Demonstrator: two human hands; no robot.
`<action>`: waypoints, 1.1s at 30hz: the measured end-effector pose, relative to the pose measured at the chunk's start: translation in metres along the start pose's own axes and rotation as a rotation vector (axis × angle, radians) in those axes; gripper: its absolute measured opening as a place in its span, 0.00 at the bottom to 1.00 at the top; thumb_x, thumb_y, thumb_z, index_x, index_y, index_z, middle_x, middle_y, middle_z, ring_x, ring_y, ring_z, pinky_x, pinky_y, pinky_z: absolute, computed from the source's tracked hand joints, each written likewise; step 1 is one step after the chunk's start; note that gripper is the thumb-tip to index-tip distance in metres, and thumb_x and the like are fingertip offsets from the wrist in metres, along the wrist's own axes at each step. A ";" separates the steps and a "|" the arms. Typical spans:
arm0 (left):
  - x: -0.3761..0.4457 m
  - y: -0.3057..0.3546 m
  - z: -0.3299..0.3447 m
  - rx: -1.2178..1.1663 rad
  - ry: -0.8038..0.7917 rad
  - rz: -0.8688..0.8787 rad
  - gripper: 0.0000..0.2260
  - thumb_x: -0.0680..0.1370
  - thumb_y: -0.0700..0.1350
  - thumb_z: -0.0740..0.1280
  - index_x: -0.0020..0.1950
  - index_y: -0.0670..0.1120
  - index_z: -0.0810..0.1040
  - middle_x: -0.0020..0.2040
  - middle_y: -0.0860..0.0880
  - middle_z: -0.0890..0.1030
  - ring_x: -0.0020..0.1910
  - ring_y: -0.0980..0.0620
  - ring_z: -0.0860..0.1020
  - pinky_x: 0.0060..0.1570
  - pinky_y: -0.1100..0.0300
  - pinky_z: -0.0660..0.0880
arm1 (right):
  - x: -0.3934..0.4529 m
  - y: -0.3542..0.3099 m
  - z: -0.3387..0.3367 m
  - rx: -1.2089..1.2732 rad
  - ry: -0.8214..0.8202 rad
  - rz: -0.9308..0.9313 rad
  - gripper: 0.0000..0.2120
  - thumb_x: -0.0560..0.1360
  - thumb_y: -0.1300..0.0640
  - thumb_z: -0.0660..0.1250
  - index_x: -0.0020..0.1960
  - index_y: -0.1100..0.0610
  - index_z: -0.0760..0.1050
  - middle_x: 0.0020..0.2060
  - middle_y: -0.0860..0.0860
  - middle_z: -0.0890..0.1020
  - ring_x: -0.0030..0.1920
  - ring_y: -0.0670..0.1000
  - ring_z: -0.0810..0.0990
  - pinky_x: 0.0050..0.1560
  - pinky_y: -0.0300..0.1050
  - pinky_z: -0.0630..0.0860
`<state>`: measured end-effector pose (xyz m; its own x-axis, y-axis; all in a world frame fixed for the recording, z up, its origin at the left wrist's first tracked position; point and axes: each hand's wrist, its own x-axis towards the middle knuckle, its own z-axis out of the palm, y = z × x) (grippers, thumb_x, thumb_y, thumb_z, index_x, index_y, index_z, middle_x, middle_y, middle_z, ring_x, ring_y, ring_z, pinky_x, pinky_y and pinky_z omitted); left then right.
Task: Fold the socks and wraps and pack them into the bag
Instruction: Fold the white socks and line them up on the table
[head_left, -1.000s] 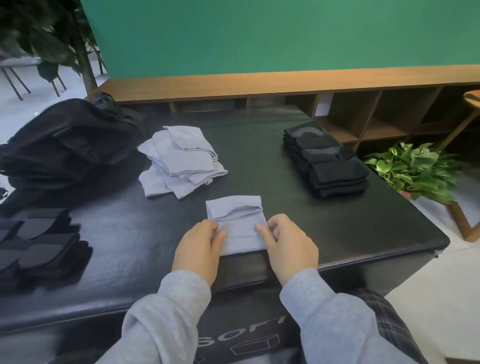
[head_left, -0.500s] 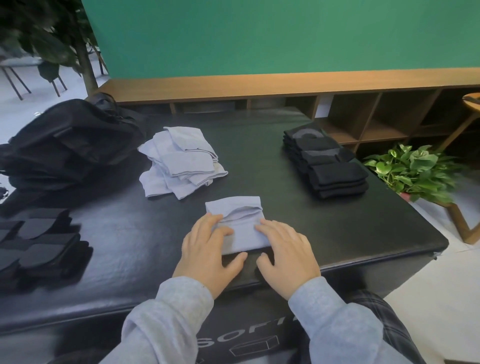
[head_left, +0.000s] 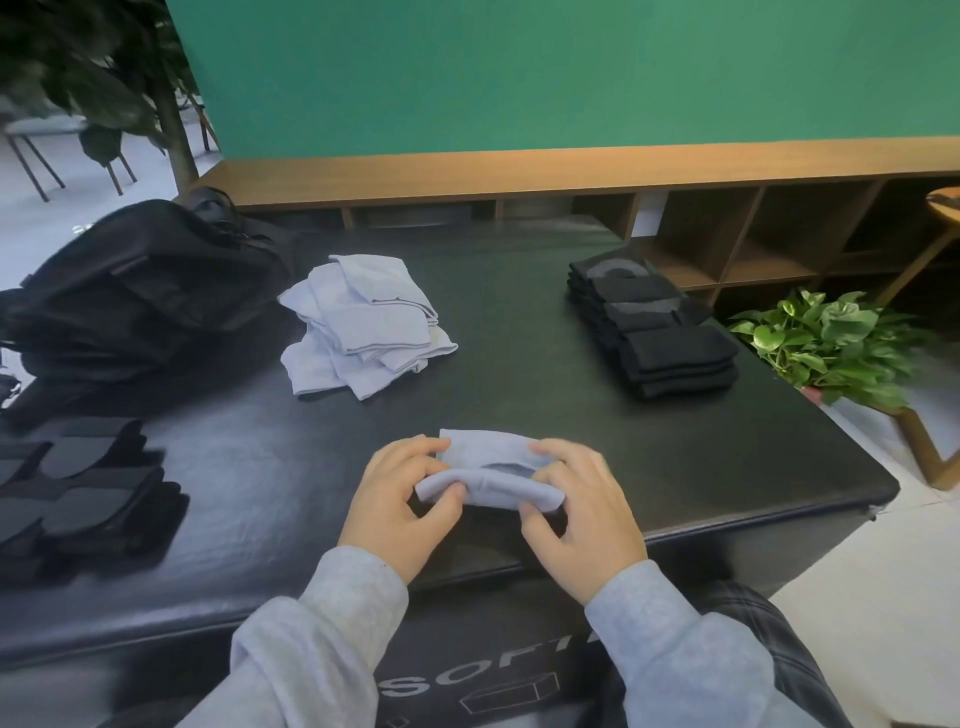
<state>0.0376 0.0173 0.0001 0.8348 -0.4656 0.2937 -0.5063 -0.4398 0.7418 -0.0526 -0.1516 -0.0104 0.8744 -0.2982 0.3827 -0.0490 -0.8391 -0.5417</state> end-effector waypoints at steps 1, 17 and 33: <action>0.000 0.001 -0.001 -0.017 -0.017 -0.021 0.08 0.73 0.42 0.69 0.38 0.56 0.77 0.55 0.63 0.76 0.59 0.68 0.67 0.56 0.76 0.60 | 0.001 0.000 -0.001 0.018 -0.038 0.011 0.06 0.71 0.50 0.61 0.45 0.50 0.75 0.50 0.32 0.70 0.54 0.39 0.69 0.56 0.38 0.68; 0.036 0.005 0.003 0.007 -0.043 -0.310 0.19 0.77 0.57 0.59 0.40 0.42 0.67 0.32 0.49 0.68 0.34 0.48 0.68 0.39 0.50 0.69 | 0.025 -0.013 -0.009 0.212 -0.048 0.393 0.18 0.78 0.49 0.60 0.33 0.54 0.59 0.28 0.48 0.65 0.30 0.47 0.63 0.31 0.41 0.60; 0.044 0.013 0.017 0.252 0.077 -0.341 0.15 0.78 0.61 0.52 0.49 0.52 0.69 0.37 0.52 0.78 0.42 0.47 0.76 0.41 0.55 0.70 | 0.035 -0.024 -0.004 -0.133 -0.103 0.497 0.09 0.80 0.47 0.51 0.46 0.51 0.63 0.34 0.47 0.74 0.36 0.51 0.73 0.38 0.44 0.67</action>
<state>0.0640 -0.0223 0.0120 0.9724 -0.2063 0.1086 -0.2274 -0.7367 0.6369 -0.0227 -0.1436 0.0187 0.7725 -0.6345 0.0245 -0.5253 -0.6603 -0.5367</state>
